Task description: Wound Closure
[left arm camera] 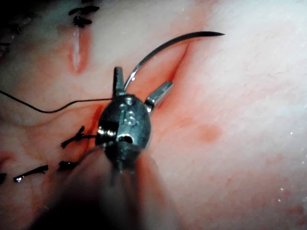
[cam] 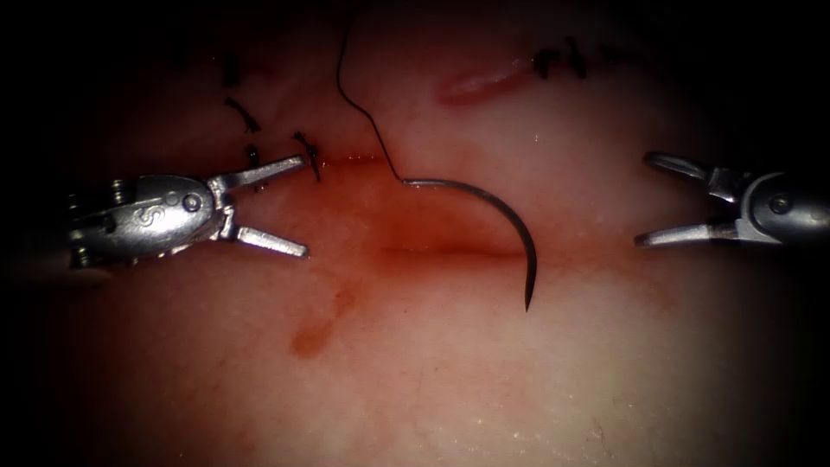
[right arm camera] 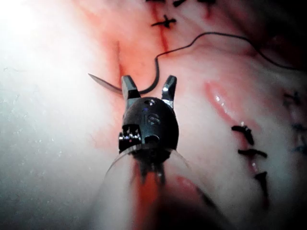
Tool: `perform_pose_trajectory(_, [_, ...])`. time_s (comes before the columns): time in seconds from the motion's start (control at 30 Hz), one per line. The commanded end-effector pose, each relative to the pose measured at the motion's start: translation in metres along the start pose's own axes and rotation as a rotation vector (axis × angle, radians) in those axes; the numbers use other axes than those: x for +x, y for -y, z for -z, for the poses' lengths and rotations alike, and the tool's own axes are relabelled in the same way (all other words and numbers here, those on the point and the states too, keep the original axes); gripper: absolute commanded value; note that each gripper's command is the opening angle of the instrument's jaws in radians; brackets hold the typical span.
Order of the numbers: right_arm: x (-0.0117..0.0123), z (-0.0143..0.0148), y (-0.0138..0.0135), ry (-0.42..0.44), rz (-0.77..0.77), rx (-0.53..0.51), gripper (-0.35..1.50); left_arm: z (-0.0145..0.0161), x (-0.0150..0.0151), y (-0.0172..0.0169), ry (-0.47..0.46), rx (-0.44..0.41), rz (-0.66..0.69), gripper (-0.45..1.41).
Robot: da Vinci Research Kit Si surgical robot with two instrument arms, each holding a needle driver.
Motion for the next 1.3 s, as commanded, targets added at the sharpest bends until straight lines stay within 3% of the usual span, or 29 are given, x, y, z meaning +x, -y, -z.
perform_pose_trajectory(0.03, [0.0002, -0.0011, 0.0000, -0.004, 0.001, 0.001, 0.56, -0.0007, -0.0001, 0.0003, -0.001, 0.000, -0.002, 0.67])
perform_pose_trajectory(0.2, [0.0003, -0.0012, 0.0000, -0.008, 0.000, -0.004, 0.73, -0.0007, 0.0001, 0.0002, 0.000, 0.001, -0.007, 0.67])
perform_pose_trajectory(0.4, [0.0003, -0.0012, 0.0000, -0.008, 0.006, -0.004, 0.73, -0.0016, 0.0010, -0.0006, 0.013, 0.023, 0.034, 0.69])
perform_pose_trajectory(0.57, [0.0002, -0.0012, -0.0001, -0.010, 0.006, -0.006, 0.73, -0.0029, 0.0015, -0.0014, 0.025, 0.026, -0.109, 0.64])
perform_pose_trajectory(0.93, [0.0003, -0.0004, -0.0006, -0.023, 0.003, -0.004, 0.74, -0.0095, 0.0019, -0.0017, 0.046, 0.103, -0.170, 0.70])
perform_pose_trajectory(1.3, [0.0002, 0.0004, -0.0014, -0.027, 0.000, -0.018, 0.73, -0.0129, 0.0022, -0.0026, 0.040, 0.102, -0.229, 0.67])
